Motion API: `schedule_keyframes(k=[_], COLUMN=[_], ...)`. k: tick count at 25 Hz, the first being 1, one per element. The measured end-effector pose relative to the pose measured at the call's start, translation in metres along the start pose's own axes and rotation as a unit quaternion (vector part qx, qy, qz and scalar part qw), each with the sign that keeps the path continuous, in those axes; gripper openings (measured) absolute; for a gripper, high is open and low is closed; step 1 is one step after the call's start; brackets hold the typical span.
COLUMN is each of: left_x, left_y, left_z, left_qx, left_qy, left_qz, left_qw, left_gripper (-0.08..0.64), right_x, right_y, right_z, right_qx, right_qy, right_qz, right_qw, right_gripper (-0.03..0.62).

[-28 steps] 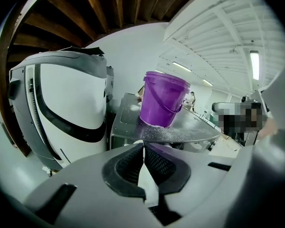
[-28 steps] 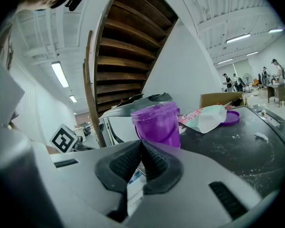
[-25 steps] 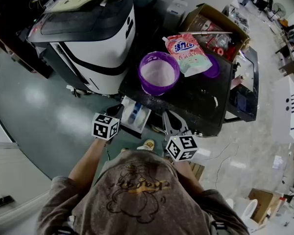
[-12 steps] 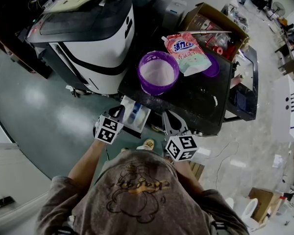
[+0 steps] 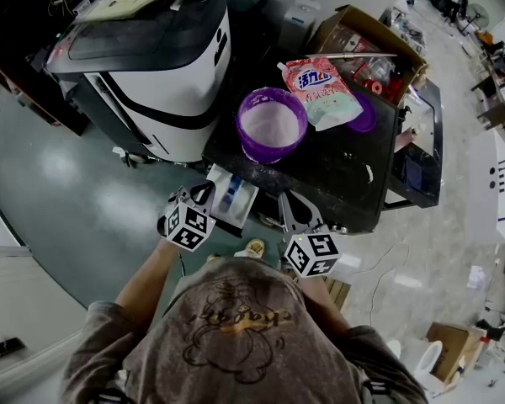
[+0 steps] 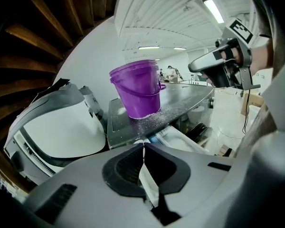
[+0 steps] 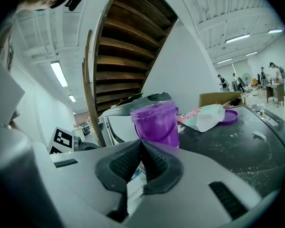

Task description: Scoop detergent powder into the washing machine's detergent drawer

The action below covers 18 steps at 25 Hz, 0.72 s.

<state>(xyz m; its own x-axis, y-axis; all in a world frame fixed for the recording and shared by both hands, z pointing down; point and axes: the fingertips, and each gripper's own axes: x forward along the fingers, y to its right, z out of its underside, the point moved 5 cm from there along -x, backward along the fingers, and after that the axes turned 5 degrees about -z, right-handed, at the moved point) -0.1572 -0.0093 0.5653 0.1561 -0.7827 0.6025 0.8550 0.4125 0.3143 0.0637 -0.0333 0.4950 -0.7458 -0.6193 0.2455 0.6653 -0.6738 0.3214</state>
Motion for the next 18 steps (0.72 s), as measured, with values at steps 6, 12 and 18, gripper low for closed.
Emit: schedule_keyframes(k=[6,12,18], left_x=[0.002,0.005,0.007], left_y=[0.008,0.012,0.016], left_z=[-0.002,-0.005,-0.006], left_qx=[0.081,0.149,0.219], left_qy=[-0.002,-0.006,-0.013], left_qz=[0.003,-0.001,-0.010], left_qw=[0.9967,0.9888,0.9755], left_gripper=[0.023,0.023,0.023], right_x=[-0.001,-0.001,0.000], right_y=[0.000,0.001,0.002], right_z=[0.001,0.000,-0.001], right_qx=[-0.003,-0.003,-0.003], right_qy=[-0.001,-0.002,-0.001], right_qz=[0.000,0.001,0.001], right_qw=[1.000,1.000,1.000], right_gripper=[-0.006,-0.006,-0.006])
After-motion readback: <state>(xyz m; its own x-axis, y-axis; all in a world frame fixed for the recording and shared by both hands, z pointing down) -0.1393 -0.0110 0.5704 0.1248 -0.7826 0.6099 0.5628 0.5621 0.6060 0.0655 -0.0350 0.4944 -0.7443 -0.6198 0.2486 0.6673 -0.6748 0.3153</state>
